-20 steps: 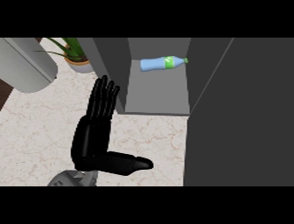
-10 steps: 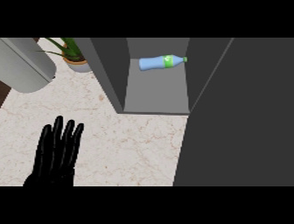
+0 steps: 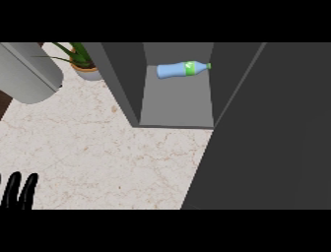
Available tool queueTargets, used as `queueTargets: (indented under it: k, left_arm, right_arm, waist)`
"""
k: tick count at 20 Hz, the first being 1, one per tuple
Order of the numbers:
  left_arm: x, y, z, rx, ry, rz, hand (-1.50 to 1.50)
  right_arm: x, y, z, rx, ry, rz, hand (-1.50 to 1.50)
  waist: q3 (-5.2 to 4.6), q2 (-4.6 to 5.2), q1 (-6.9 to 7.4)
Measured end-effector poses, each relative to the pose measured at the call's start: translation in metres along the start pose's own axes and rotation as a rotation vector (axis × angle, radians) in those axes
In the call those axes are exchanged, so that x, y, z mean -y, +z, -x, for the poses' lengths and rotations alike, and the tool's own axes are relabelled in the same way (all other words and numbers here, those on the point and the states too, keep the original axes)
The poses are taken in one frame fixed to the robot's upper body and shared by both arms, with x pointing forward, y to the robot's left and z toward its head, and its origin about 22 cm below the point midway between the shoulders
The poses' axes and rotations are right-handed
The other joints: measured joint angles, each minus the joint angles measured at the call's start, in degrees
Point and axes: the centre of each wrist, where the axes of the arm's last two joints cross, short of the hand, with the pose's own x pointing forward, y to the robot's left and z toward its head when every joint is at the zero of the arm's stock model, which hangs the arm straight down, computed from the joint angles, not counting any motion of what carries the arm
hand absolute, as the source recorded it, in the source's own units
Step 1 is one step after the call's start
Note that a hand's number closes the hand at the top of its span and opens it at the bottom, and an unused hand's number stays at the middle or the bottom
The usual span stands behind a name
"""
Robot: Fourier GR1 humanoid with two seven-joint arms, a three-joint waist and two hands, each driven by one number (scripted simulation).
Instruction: Pick up the bottled water, place it into the cabinet and close the cabinet
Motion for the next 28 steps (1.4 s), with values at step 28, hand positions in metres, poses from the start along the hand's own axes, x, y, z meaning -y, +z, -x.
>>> queueTargets:
  k: [28]
  left_arm:
    - [-0.076,0.039,-0.049,-0.003,0.009,0.040,-1.50]
  right_arm:
    - [0.019,-0.071,-0.008,-0.028,-0.024,-0.066,1.50]
  waist:
    - [-0.14,0.64,2.92]
